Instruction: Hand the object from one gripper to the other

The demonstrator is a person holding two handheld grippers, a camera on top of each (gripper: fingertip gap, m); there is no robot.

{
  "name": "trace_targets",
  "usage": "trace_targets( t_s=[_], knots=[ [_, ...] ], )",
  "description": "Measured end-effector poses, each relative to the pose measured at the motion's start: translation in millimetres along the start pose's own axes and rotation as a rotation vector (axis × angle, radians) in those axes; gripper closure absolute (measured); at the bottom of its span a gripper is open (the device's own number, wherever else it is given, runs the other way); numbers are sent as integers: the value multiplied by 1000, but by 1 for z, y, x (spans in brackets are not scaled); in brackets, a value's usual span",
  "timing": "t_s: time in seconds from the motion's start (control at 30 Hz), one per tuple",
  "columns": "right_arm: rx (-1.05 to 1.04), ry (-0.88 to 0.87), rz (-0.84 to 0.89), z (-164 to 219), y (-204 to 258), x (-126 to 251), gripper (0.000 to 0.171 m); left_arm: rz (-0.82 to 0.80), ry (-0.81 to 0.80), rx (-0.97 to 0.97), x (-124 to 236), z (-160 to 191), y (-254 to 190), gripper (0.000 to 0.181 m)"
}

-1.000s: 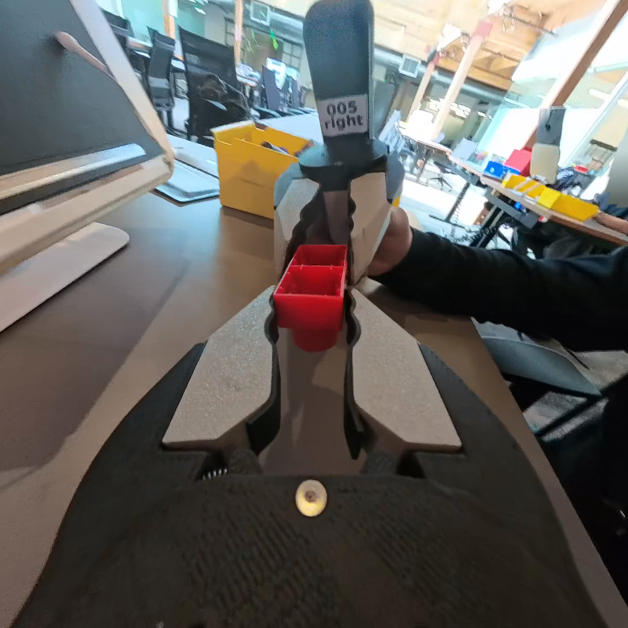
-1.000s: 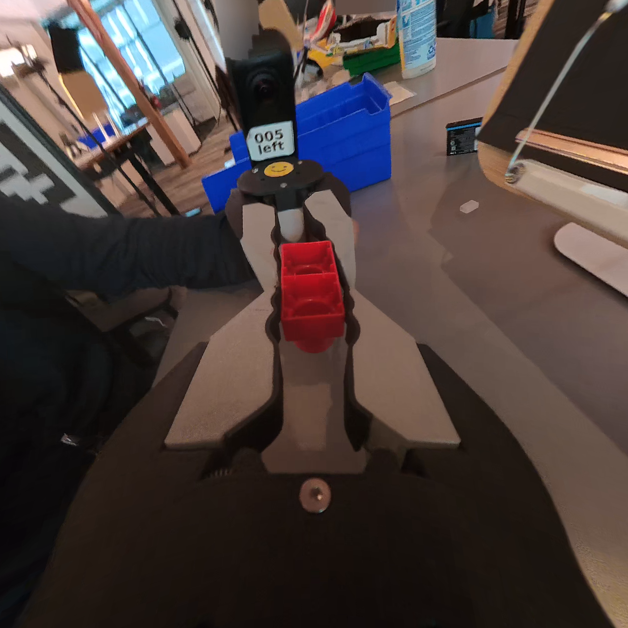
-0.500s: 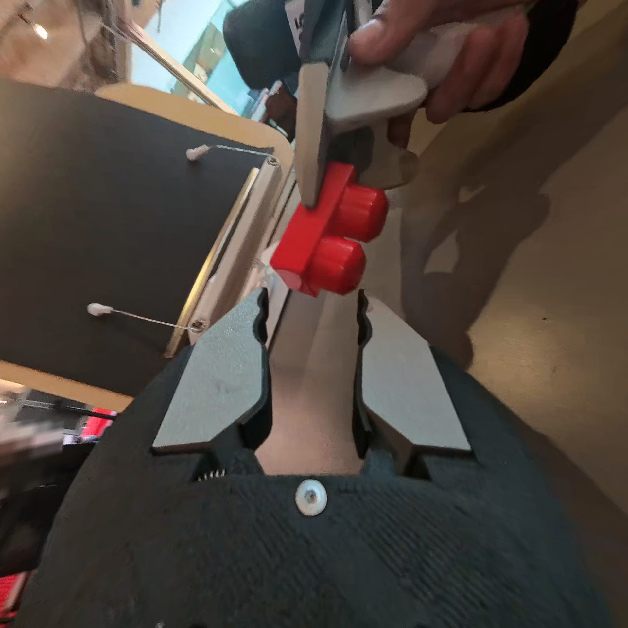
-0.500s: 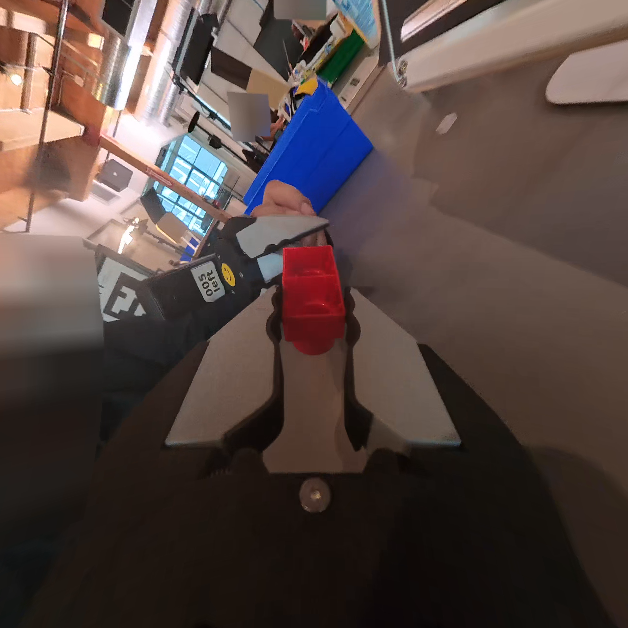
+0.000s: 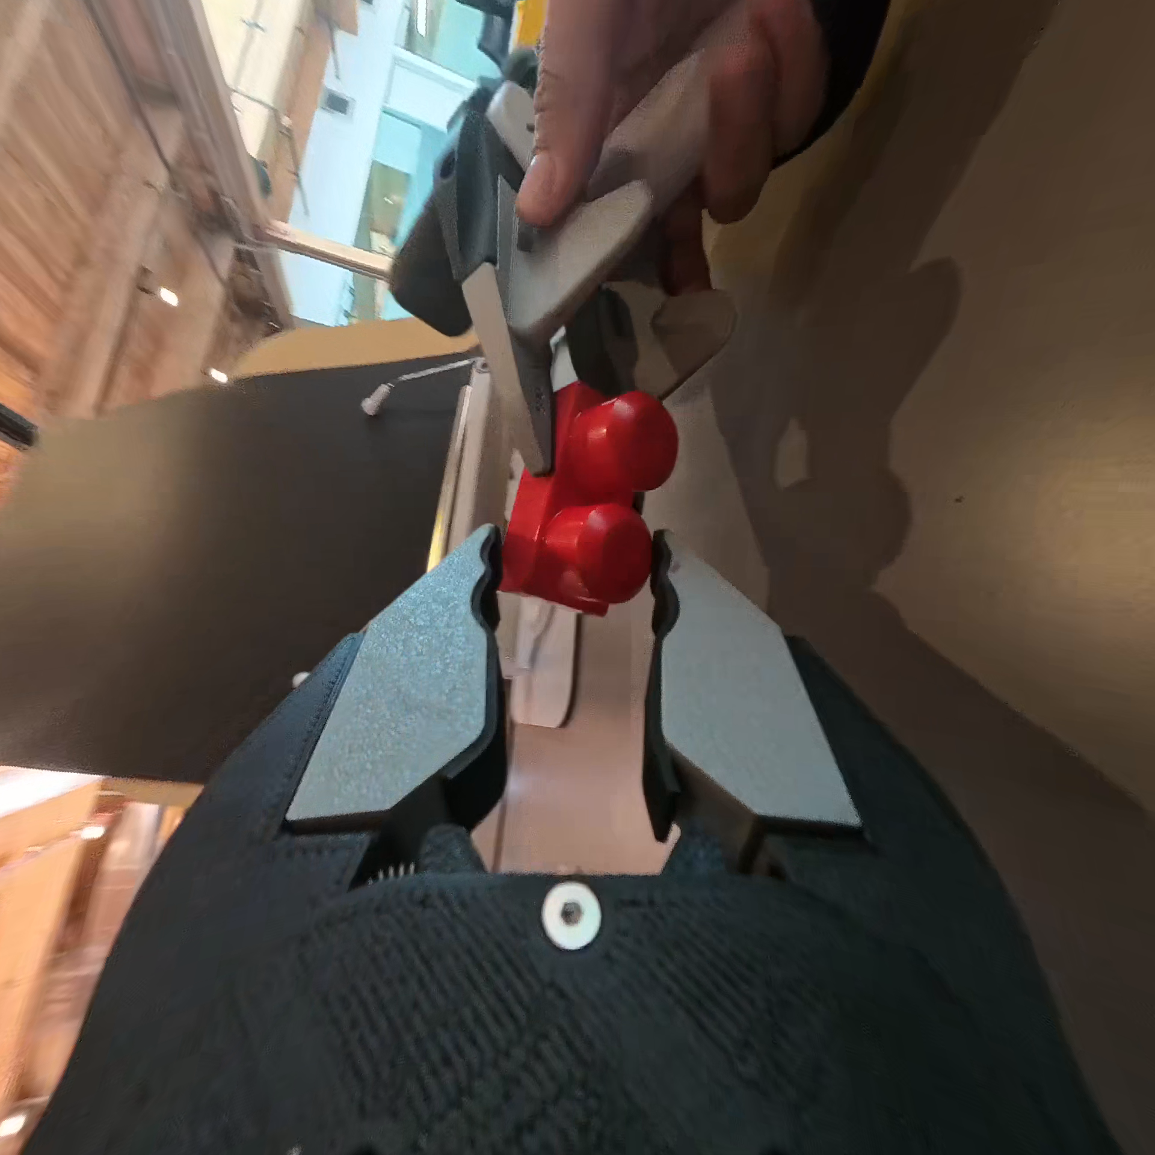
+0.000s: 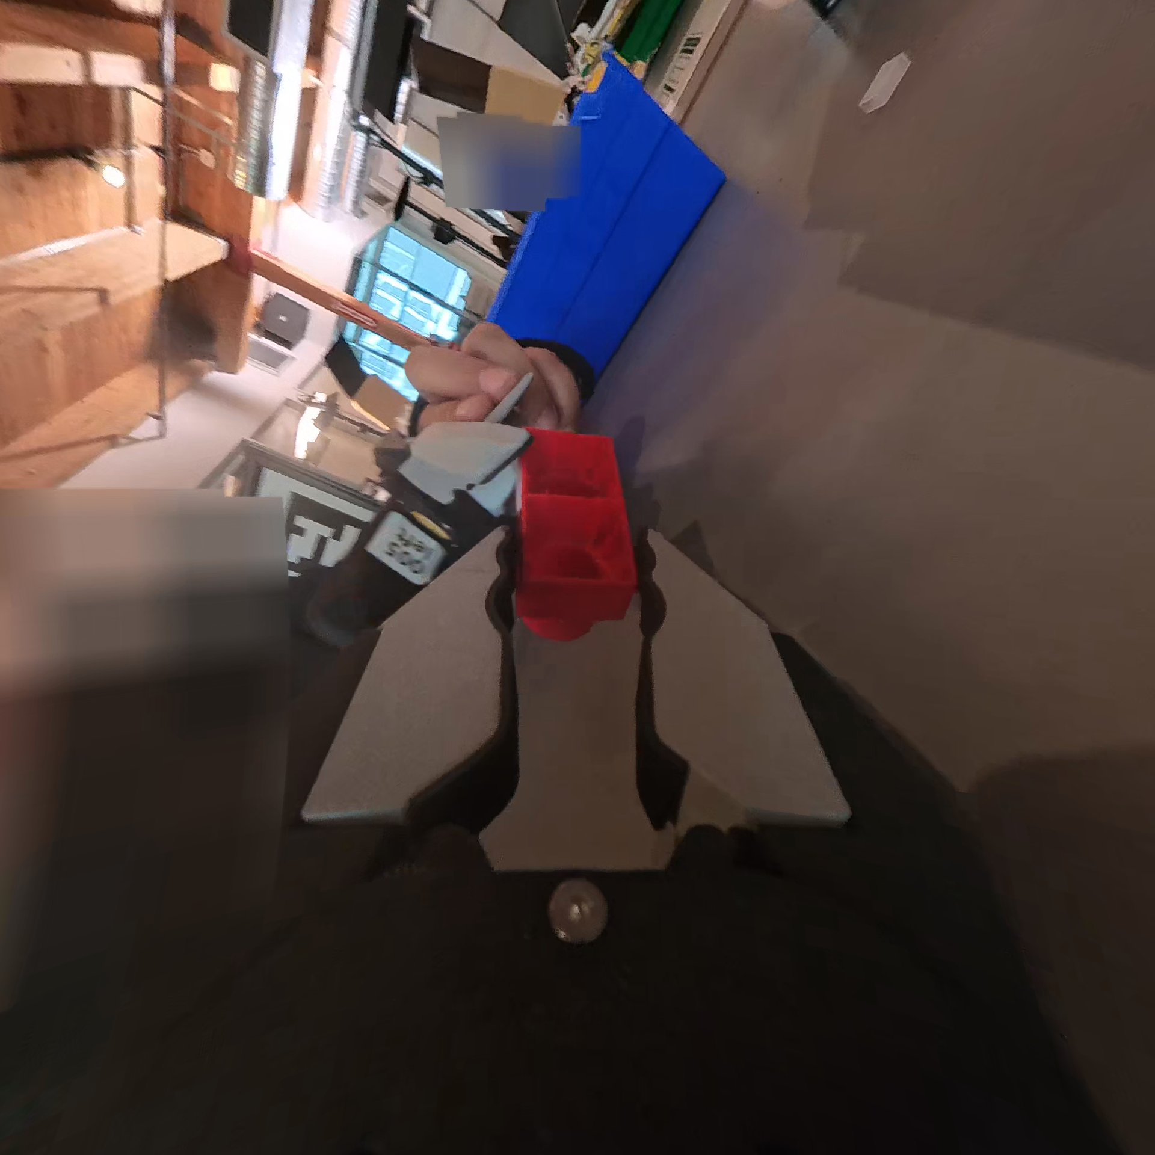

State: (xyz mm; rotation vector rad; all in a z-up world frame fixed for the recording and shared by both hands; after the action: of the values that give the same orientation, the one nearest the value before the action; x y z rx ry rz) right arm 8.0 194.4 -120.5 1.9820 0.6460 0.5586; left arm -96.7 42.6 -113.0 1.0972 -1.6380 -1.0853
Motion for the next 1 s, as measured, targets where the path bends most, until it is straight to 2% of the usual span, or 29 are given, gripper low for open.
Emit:
trace_targets(
  t_s=[0.07,0.2,0.3,0.43,0.57,0.67,0.73,0.8,0.87,1.0],
  knots=[
    [59,-30,72,-4,2,3,132,13,11,60,0,3,4,135],
    [276,-120,284,-12,13,20,120,-29,87,-2,-3,10,5,135],
    [476,-81,353,-10,32,18,110,1,132,-25,-7,13,0,135],
    [730,65,524,4,46,-4,99,31,166,61,-10,19,0,135],
    [900,166,708,14,42,-25,102,55,178,142,-12,20,1,135],
    [1022,205,855,19,38,-34,106,47,169,116,-10,14,1,135],
    [1089,240,947,21,36,-38,107,46,146,108,-7,8,2,149],
    [1164,224,1057,19,37,-38,110,79,138,114,-6,4,0,153],
    [1198,194,1069,19,41,-38,109,89,138,112,-7,1,-1,153],
    [1182,216,987,22,41,-39,108,82,118,138,-6,-1,1,153]
  ],
)
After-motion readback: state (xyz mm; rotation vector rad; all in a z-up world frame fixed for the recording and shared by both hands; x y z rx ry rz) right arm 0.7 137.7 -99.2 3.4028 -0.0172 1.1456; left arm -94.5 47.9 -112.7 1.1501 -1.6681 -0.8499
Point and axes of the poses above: each gripper's, where its closed fingertips meet, x back along the fingers, z out of its underside, y = z × x across the jaws, the point moved 10 cm from there along x, back along the fingers, and after that the axes turned 3 degrees about -x, right-handed, at the moved point
